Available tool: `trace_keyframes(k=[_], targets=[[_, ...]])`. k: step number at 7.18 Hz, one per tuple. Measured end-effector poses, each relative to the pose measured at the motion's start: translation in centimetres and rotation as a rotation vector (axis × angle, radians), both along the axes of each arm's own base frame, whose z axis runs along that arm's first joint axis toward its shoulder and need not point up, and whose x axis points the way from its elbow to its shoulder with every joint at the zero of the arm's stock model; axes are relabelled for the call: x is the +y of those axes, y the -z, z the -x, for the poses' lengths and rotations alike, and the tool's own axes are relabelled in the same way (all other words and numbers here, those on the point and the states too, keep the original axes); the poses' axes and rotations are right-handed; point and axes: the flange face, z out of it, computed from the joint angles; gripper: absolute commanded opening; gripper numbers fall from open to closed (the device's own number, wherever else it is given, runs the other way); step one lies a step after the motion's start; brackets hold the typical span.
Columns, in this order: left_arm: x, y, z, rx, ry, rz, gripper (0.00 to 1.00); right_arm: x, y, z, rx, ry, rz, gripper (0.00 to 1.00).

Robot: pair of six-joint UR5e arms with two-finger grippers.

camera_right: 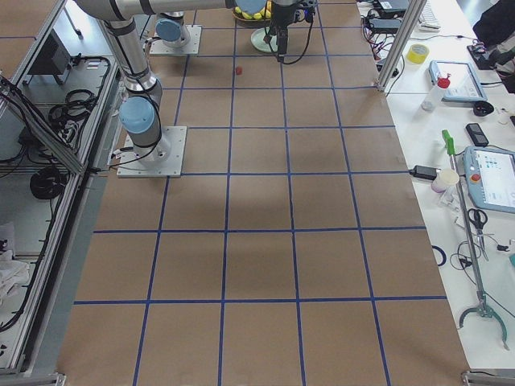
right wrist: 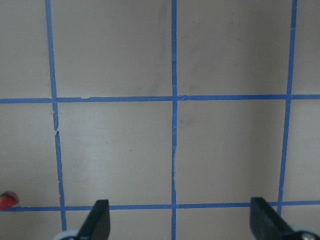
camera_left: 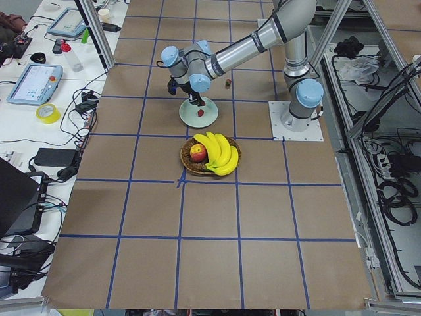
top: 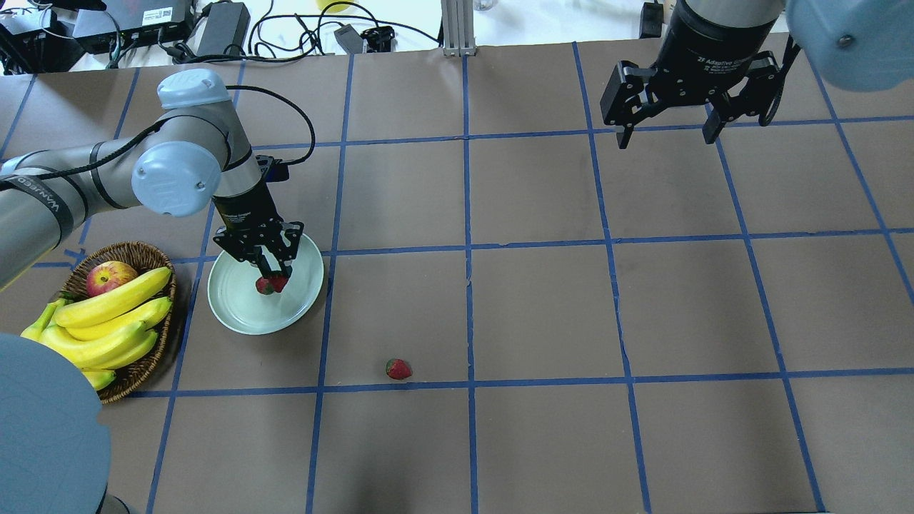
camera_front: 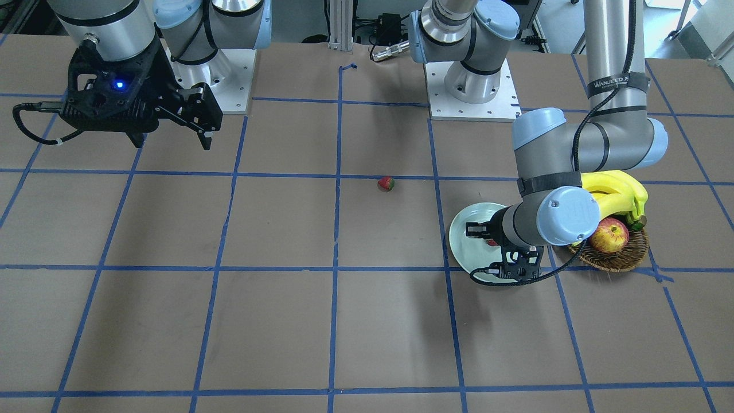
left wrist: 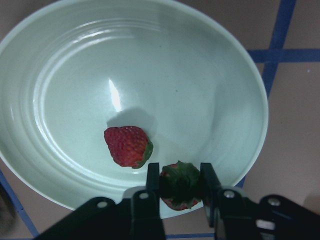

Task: Collect all strawberries into plate
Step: 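Carry the strawberry into the plate and release it, then reach the left gripper to the last strawberry and grasp it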

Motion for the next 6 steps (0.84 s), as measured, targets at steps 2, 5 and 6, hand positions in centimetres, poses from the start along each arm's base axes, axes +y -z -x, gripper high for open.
trace_keyframes(k=[2, 5, 6], targets=[[-0.2, -1.4, 0.7, 0.025, -0.018, 0.031, 1.00, 0.0, 0.0, -0.1, -0.001, -0.001, 0.000, 1.00], [3.5, -2.5, 10.0, 0.084, -0.116, 0.014, 1.00, 0.0, 0.0, -0.1, -0.001, -0.001, -0.001, 1.00], [6.1, -1.6, 14.2, 0.070, -0.109, -0.015, 1.00, 0.0, 0.0, -0.1, -0.001, -0.001, -0.001, 1.00]])
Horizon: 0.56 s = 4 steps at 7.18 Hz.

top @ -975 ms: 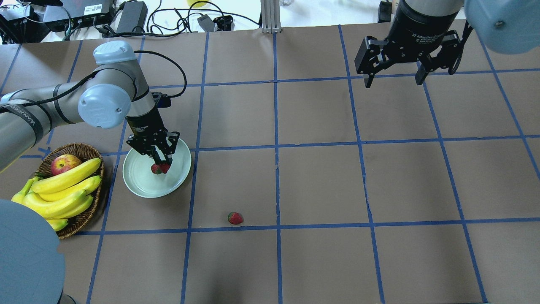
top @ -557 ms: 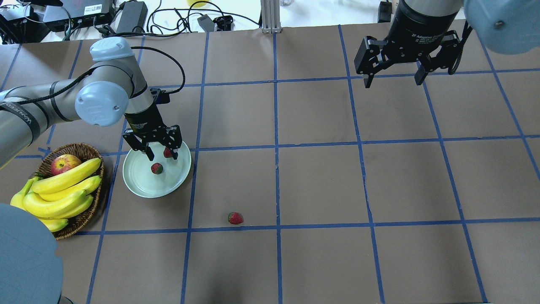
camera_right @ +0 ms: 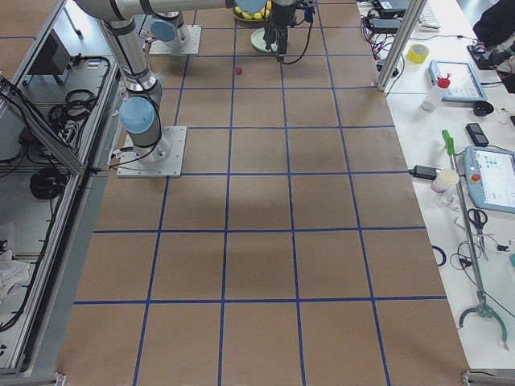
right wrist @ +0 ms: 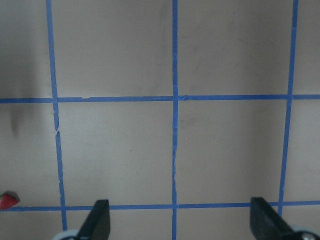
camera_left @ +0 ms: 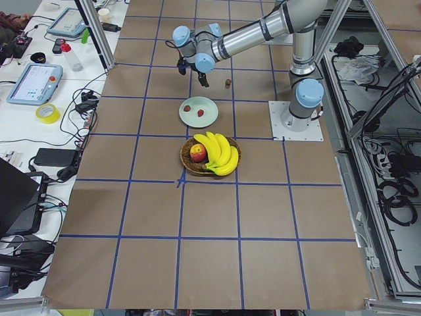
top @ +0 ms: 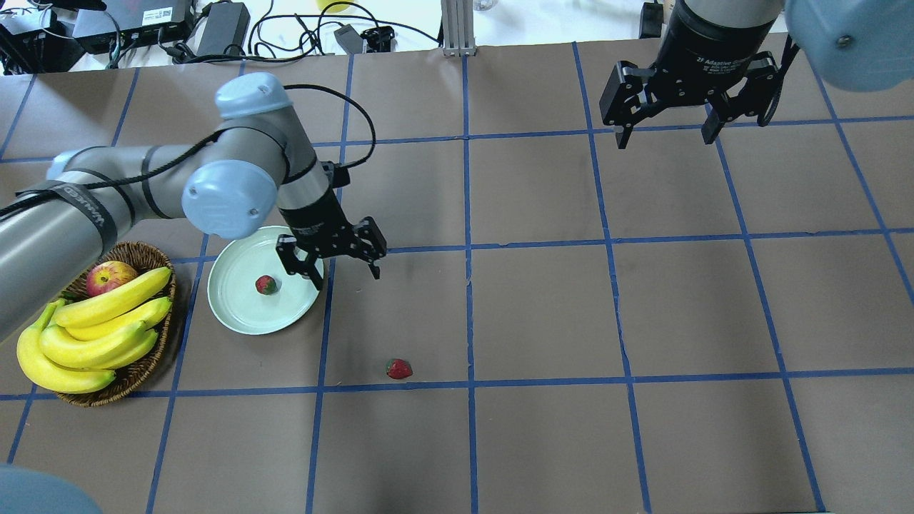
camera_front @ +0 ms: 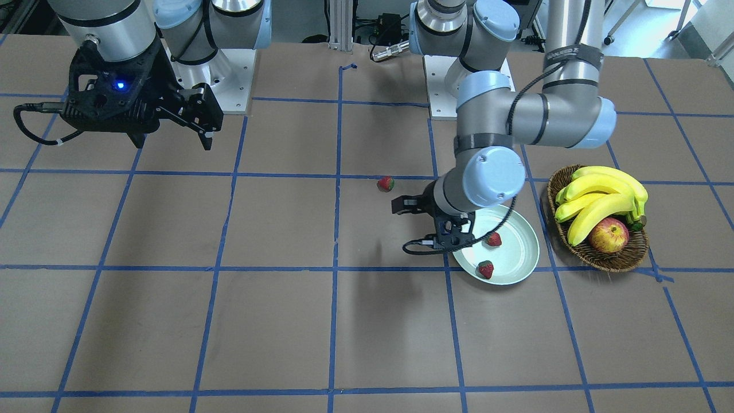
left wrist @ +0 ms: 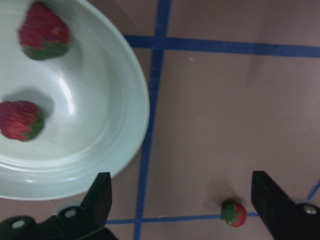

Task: Collect all strawberries into plate
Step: 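Reach the left gripper to the last strawberry and grasp it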

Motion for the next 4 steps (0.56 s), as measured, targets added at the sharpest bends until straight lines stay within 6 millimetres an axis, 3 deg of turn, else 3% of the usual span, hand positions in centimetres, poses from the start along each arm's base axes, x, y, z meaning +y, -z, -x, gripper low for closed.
trace_keyframes(k=[1, 2, 4], targets=[[2.3, 0.9, 2.9, -0.006, 0.022, -0.026, 1.00, 0.0, 0.0, 0.0, 0.000, 0.000, 0.000, 1.00], [4.3, 1.8, 4.6, -0.012, 0.047, -0.052, 1.00, 0.0, 0.0, 0.0, -0.001, 0.000, 0.000, 1.00], [7.4, 4.7, 5.9, -0.019, 0.082, -0.074, 1.00, 0.0, 0.0, -0.1, -0.003, 0.000, 0.001, 1.00]])
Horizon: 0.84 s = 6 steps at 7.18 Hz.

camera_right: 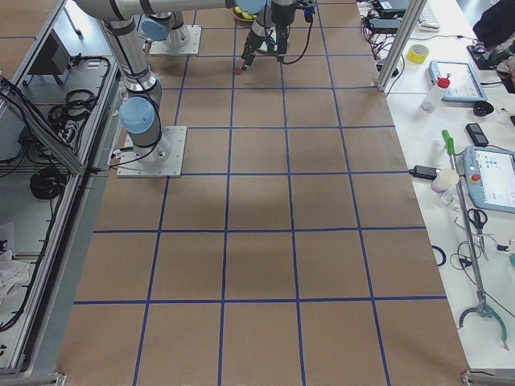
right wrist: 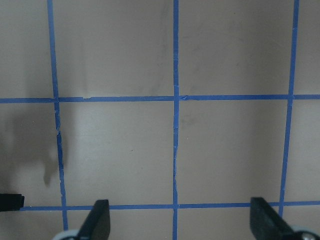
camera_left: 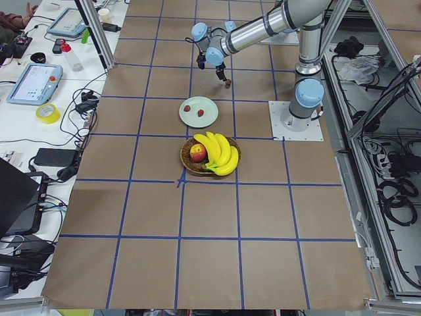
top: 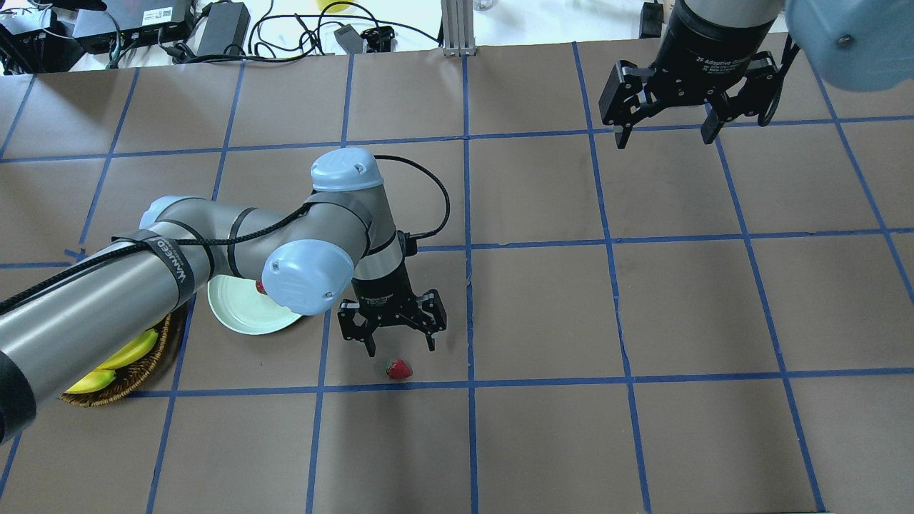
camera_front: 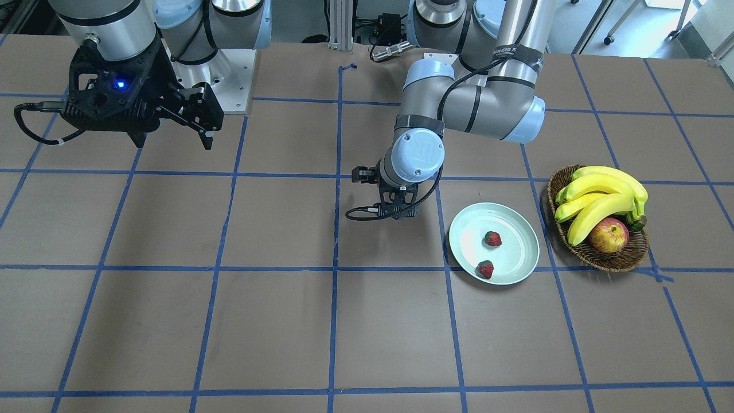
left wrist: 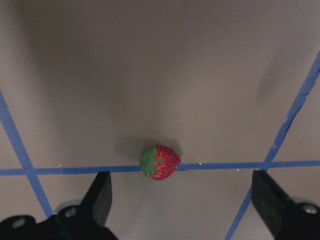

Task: Collect all strawberries into plate
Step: 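Reach the left gripper to the last strawberry and grasp it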

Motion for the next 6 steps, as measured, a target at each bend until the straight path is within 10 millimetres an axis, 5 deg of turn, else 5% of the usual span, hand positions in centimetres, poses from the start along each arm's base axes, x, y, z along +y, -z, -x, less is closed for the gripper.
trace_keyframes(k=[1, 2, 3, 5, 6], targets=[[0.9, 1.3, 0.0, -0.001, 0.010, -0.001, 0.99, 0.0, 0.0, 0.0, 0.000, 0.000, -0.001, 1.00], [1.7, 1.9, 0.1, -0.002, 0.020, 0.000, 0.74, 0.0, 0.1, 0.0, 0.000, 0.000, -0.001, 1.00], [2.4, 2.1, 0.3, 0.001, 0.037, 0.000, 0.24, 0.0, 0.0, 0.0, 0.000, 0.000, -0.001, 1.00], [2.9, 2.2, 0.7, 0.009, 0.066, 0.001, 0.00, 0.0, 0.0, 0.0, 0.001, 0.000, -0.001, 1.00], [2.7, 2.1, 0.6, 0.013, 0.070, 0.004, 0.00, 0.0, 0.0, 0.1, 0.003, 0.000, -0.001, 1.00]])
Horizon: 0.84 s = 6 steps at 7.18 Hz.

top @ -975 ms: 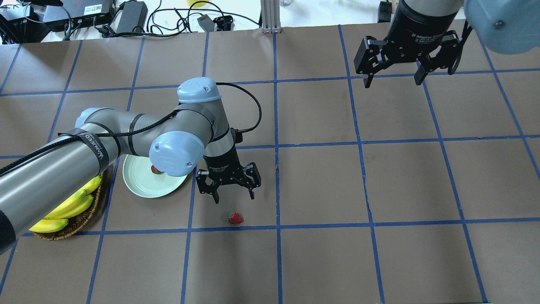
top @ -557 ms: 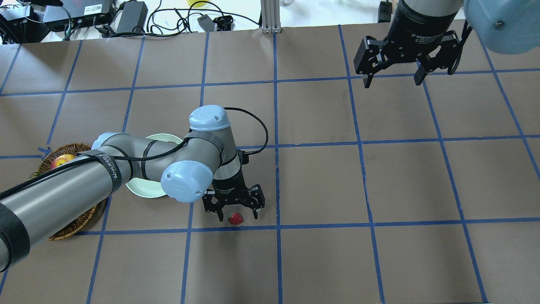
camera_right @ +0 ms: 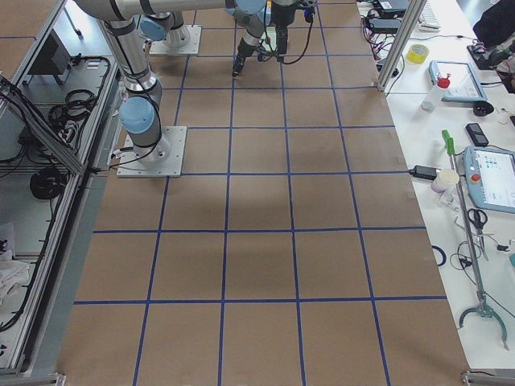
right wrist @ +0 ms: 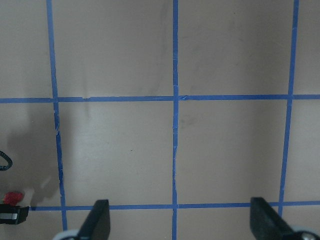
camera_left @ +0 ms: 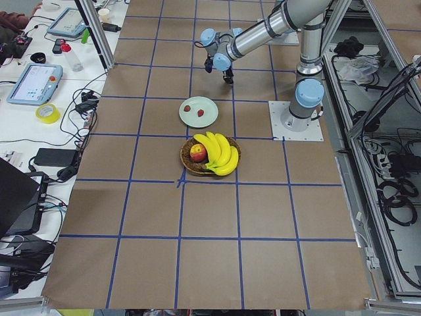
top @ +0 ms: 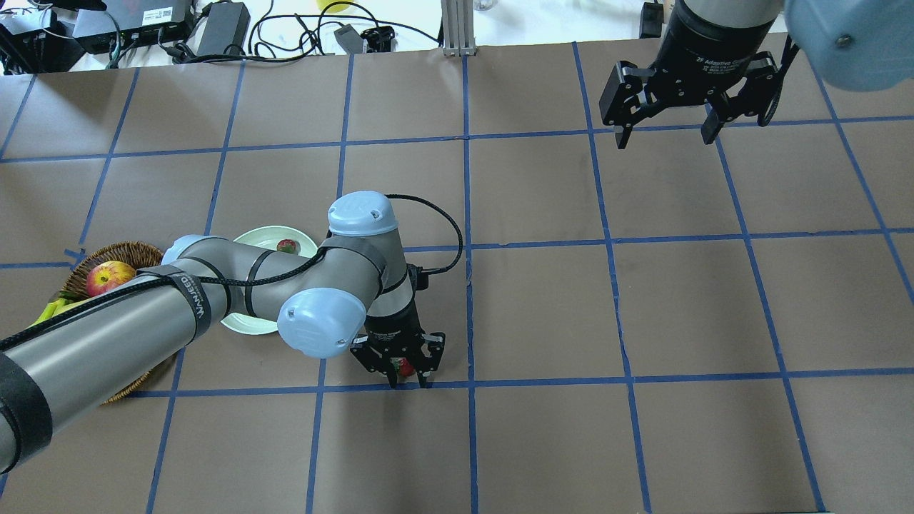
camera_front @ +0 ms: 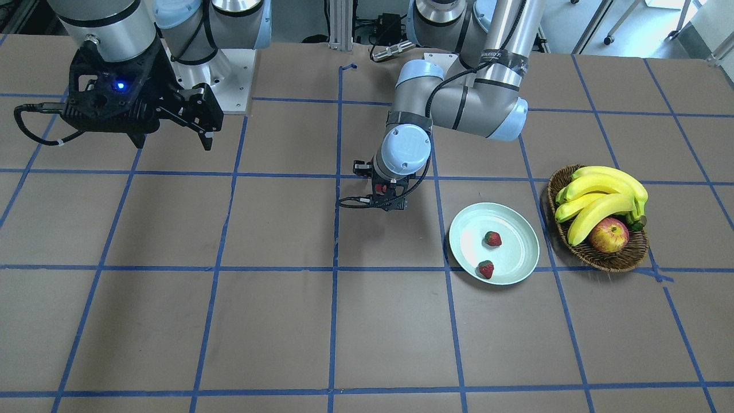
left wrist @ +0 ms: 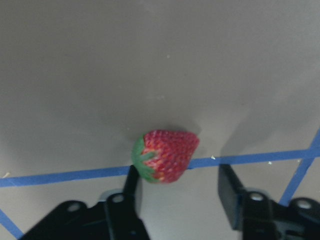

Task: Collect all strawberries into plate
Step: 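Reach the left gripper to the last strawberry and grasp it, then carry the last strawberry over the plate and release it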

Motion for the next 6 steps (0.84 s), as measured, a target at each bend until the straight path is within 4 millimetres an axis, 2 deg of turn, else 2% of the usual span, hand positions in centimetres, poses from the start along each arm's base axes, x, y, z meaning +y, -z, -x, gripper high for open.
trace_keyframes(k=[2, 6], targets=[[-1.1, -0.7, -0.1, 0.013, 0.004, 0.024, 0.00, 0.0, 0.0, 0.1, 0.001, 0.001, 0.000, 1.00], [-5.6, -4.0, -1.5, 0.063, 0.018, 0.121, 0.00, 0.0, 0.0, 0.0, 0.002, 0.001, 0.000, 1.00]])
